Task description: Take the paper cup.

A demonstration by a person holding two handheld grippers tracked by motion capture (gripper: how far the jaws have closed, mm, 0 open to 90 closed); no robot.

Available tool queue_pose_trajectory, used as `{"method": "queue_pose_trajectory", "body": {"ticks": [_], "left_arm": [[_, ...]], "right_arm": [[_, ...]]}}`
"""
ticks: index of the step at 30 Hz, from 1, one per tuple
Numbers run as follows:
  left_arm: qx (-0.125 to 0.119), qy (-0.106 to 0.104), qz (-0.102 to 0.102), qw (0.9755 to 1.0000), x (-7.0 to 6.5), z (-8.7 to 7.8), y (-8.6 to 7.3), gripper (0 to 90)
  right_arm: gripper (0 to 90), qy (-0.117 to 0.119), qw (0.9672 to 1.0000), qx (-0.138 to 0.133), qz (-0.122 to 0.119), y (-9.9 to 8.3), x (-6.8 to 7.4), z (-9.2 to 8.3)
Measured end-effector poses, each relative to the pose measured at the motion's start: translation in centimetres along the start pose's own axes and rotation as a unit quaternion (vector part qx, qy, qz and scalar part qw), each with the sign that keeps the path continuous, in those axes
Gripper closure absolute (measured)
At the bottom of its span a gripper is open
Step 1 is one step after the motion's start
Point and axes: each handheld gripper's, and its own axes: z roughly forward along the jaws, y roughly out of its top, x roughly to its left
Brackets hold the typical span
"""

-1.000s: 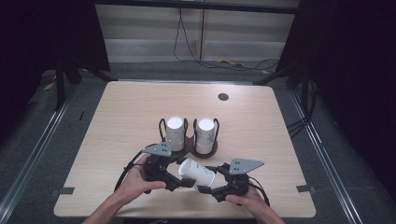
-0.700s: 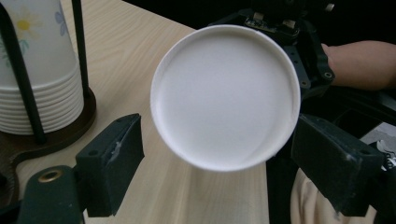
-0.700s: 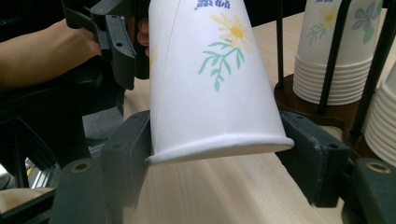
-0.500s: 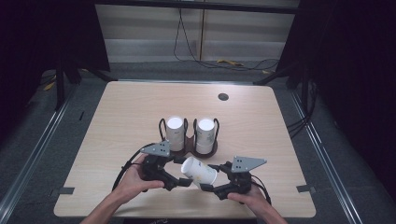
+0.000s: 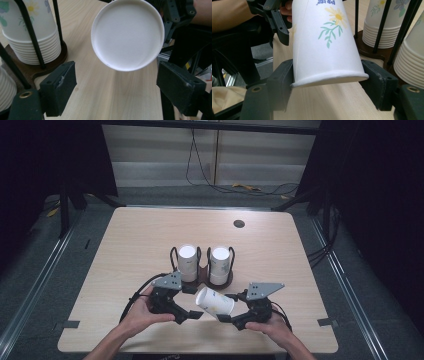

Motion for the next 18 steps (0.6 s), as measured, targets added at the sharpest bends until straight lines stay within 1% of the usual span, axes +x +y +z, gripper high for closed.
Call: {"method": "queue_pose_trajectory", "body": {"ticks": [1,4,5,6,7,9,11,12,13,15,16,18], "left_arm": [[0.004,0.002,0.001,1.0000,0.0,0.0,0.0,16.1],[0.017,0.005,0.003,0.9998,0.1,0.0,-0.1,16.1],[0.024,0.008,0.006,0.9997,0.1,0.0,-0.1,16.1],[0.024,0.008,0.006,0.9997,0.1,0.0,-0.1,16.1],[0.029,0.010,0.009,0.9995,0.1,0.1,-0.1,16.1],[0.037,0.013,0.012,0.9992,0.0,0.3,-0.1,16.1],[0.038,0.010,0.013,0.9991,-0.1,0.3,-0.1,16.1],[0.045,0.010,0.016,0.9988,-0.1,0.5,-0.2,16.1],[0.051,0.010,0.017,0.9985,-0.2,0.5,-0.2,16.0],[0.053,0.012,0.017,0.9984,-0.2,0.6,-0.2,15.9],[0.060,0.011,0.019,0.9979,-0.2,0.6,-0.2,15.9],[0.063,0.010,0.020,0.9978,-0.3,0.6,-0.2,15.9]], "right_arm": [[30.1,0.000,1.0000,0.000,0.000,0.0,0.0,0.0],[30.3,-0.004,0.9997,0.022,-0.006,0.2,0.0,0.0],[30.5,-0.007,0.9993,0.036,-0.008,0.2,-0.1,0.1],[30.5,-0.007,0.9993,0.036,-0.008,0.2,-0.1,0.1],[30.5,-0.014,0.9989,0.044,-0.013,0.2,-0.1,0.1],[30.6,-0.008,0.9978,0.065,-0.015,0.4,-0.2,0.3],[30.5,-0.006,0.9975,0.069,-0.013,0.5,-0.3,0.4],[30.6,-0.002,0.9968,0.079,-0.014,0.7,-0.3,0.6],[30.5,-0.002,0.9965,0.082,-0.015,0.8,-0.3,0.7],[30.4,-0.002,0.9963,0.085,-0.015,0.9,-0.4,0.8],[30.3,0.000,0.9954,0.094,-0.018,1.0,-0.4,0.9],[30.3,0.002,0.9949,0.099,-0.018,1.0,-0.4,1.0]]}}
